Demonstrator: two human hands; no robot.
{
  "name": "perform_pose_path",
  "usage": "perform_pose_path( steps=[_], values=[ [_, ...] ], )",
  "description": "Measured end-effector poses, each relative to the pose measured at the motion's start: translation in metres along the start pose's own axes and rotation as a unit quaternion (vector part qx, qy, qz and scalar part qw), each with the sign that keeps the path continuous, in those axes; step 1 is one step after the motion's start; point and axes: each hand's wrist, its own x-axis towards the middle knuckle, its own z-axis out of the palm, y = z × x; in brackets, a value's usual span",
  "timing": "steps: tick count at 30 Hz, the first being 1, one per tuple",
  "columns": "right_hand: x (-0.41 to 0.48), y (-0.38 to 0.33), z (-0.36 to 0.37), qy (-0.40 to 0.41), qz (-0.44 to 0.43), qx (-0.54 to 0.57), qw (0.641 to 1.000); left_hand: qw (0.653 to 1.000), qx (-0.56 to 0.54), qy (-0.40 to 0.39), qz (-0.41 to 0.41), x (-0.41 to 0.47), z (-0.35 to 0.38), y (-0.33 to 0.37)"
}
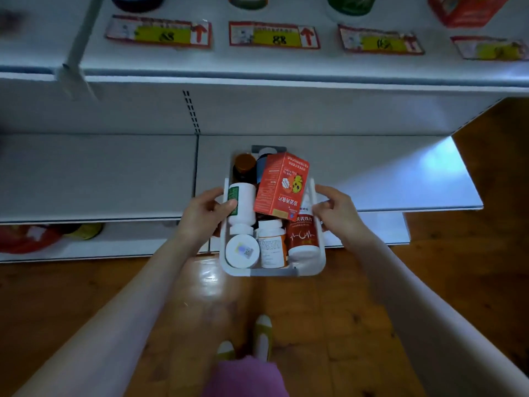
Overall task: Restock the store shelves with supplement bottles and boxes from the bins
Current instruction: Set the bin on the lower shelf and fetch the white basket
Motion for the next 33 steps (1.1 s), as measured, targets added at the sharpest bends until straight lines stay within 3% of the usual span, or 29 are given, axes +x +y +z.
perform_pose_path(
  steps=[15,33],
  values=[
    [0.162,0.029,0.015,0.016,-0.003,0.004,1.000,0.999,0.011,0.037,0.016,0.149,0.051,-0.052],
    [0.236,0.020,0.032,0.021,-0.071,-0.001,0.997,0.998,-0.003,0.033,0.049,0.214,0.045,-0.061]
  ],
)
